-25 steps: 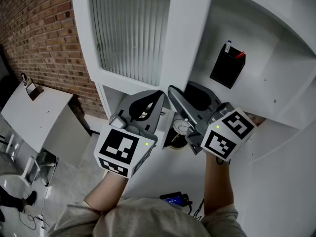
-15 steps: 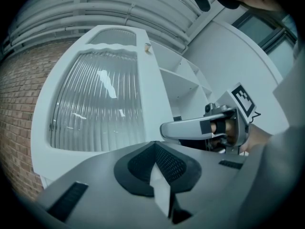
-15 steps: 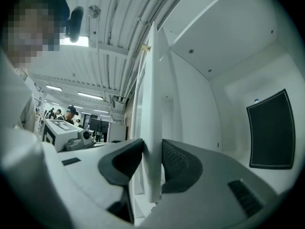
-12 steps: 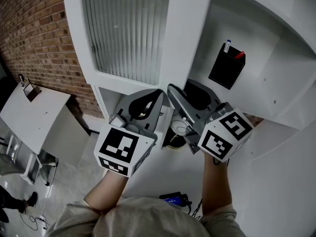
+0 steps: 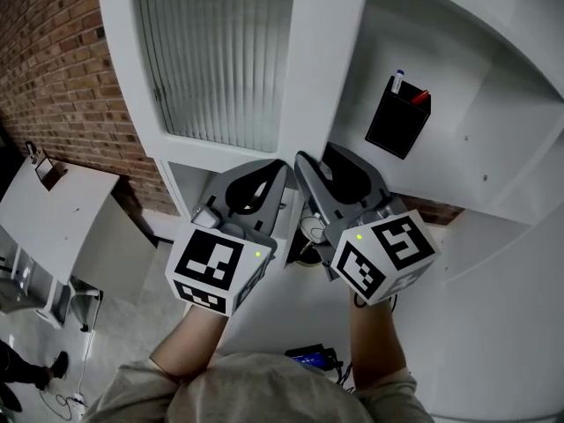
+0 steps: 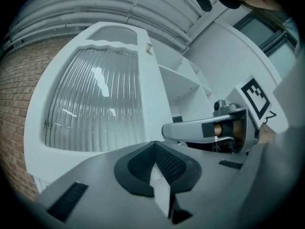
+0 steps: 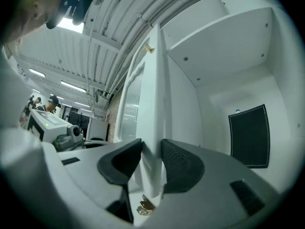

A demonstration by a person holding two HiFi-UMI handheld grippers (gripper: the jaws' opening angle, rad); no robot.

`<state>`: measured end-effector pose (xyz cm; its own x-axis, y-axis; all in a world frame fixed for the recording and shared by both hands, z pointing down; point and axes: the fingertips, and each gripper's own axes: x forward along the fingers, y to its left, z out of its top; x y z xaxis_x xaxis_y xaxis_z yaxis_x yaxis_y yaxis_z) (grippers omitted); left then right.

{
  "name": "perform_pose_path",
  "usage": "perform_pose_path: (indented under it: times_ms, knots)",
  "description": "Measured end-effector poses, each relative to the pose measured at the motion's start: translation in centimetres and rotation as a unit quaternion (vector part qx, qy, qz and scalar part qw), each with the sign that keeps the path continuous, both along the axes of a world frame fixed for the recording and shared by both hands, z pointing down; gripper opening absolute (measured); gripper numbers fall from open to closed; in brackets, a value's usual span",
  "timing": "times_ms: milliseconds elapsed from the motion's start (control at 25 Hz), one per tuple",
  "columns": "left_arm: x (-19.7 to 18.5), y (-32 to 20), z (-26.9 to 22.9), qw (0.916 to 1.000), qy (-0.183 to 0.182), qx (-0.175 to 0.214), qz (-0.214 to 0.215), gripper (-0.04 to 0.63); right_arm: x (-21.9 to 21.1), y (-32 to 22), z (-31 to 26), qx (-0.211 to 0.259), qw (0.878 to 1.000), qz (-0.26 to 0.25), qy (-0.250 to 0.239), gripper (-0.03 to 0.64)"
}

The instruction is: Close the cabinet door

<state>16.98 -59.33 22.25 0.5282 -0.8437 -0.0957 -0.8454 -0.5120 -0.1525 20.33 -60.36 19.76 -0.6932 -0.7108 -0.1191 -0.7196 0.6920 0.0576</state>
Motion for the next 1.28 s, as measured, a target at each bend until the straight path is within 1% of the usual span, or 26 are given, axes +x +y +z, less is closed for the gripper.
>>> perform_pose_path:
  times_ms: [360,560,760,960,1160,1280]
  knots:
    - [0.0,-0.3,0.1,0.9999,0.003,-0.003,0.012,0.008,0.7,-0.1,0.4,-0.007,0.999,0.044,-0.013,0.127]
    - [0.0,-0.6,0.1,0.9998,0.008,-0.006,0.016,0.008,1.6,0.3,0.4,0.005,0.997,0.082,-0.01,0.127]
    - [-0.1,-0.8,0.1,0.9997,0.012,-0.006,0.018,0.006,2.0,1.5,0.0,0.009,0.995,0.094,-0.018,0.121]
    - [0.0,-1.0,0.2,0.9998,0.007,-0.002,0.02,0.007,2.0,2.9,0.2,0.011,0.994,0.108,-0.018,0.106]
    - [0.0,-1.0,0.3,0.9995,0.009,-0.003,0.028,0.008,1.7,4.2,0.4,0.02,0.993,0.118,-0.017,0.066]
    - [0.0,0.0,0.6,0.9992,0.011,-0.004,0.037,0.007,1.3,5.3,0.7,0.028,0.992,0.125,-0.016,0.055]
